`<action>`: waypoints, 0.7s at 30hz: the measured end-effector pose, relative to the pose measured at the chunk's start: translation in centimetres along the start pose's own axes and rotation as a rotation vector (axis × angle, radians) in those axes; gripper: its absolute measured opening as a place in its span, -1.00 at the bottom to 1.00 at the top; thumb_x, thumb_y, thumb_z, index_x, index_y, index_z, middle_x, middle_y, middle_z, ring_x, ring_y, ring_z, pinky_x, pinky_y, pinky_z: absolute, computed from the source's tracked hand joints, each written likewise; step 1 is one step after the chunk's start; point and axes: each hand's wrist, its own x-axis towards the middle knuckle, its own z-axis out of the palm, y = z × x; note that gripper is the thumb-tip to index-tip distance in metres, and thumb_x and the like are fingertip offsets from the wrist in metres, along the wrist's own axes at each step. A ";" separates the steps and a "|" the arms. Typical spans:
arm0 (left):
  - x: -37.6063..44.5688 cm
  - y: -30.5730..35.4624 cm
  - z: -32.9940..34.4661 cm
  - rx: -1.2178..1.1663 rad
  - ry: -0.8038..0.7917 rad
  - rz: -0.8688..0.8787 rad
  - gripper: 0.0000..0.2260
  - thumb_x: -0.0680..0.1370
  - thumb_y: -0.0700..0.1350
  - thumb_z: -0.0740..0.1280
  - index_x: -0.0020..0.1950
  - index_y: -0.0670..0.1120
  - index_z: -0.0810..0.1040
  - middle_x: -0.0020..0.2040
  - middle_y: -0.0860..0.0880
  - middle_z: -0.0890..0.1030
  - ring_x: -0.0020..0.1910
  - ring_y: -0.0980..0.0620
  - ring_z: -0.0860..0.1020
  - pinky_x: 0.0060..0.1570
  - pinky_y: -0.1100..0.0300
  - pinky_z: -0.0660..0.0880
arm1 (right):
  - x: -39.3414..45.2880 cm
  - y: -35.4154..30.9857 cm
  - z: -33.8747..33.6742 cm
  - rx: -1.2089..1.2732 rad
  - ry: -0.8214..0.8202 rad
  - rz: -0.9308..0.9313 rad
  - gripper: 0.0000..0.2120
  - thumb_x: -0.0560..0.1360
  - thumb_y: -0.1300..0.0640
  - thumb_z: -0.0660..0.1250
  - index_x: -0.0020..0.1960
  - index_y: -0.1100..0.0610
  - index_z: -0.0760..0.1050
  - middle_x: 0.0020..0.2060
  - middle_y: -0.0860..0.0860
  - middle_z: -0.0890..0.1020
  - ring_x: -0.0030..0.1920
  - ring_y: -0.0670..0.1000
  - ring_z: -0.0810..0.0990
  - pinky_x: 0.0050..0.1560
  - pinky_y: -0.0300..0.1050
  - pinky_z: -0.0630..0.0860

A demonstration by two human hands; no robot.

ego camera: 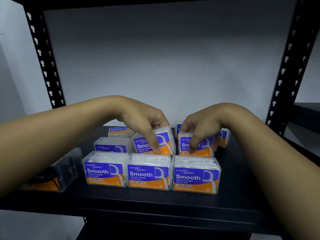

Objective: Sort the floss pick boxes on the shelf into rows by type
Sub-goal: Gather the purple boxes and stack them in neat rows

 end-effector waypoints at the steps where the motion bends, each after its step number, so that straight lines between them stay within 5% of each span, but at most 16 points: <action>1: 0.0 -0.1 0.1 0.020 -0.001 -0.009 -0.74 0.52 -0.15 0.49 0.21 -0.09 0.63 0.08 -0.01 0.75 0.02 -0.02 0.74 0.09 0.00 0.67 | 0.1 0.0 0.1 0.000 -0.002 -0.004 -0.69 0.48 0.10 0.54 0.20 0.04 0.61 0.11 0.08 0.72 0.08 0.15 0.74 0.11 0.24 0.68; 13: 1.1 -1.7 0.8 0.133 0.070 -0.097 -0.79 0.46 -0.11 0.56 0.05 0.04 0.65 -0.05 0.10 0.75 -0.10 0.11 0.73 -0.02 0.16 0.67 | 0.3 -0.5 0.5 -0.010 0.054 -0.054 -0.77 0.44 0.11 0.59 -0.03 -0.10 0.57 0.08 0.04 0.72 0.07 0.14 0.73 0.12 0.22 0.68; 21: -0.9 -2.9 -0.6 0.124 0.013 -0.159 -0.60 0.42 -0.13 0.59 0.23 -0.05 0.64 0.05 0.01 0.75 -0.01 0.02 0.73 0.09 0.03 0.67 | 0.5 -1.4 1.0 0.027 0.053 -0.125 -0.66 0.46 0.13 0.57 0.20 0.05 0.62 0.10 0.03 0.73 0.08 0.12 0.74 0.12 0.24 0.67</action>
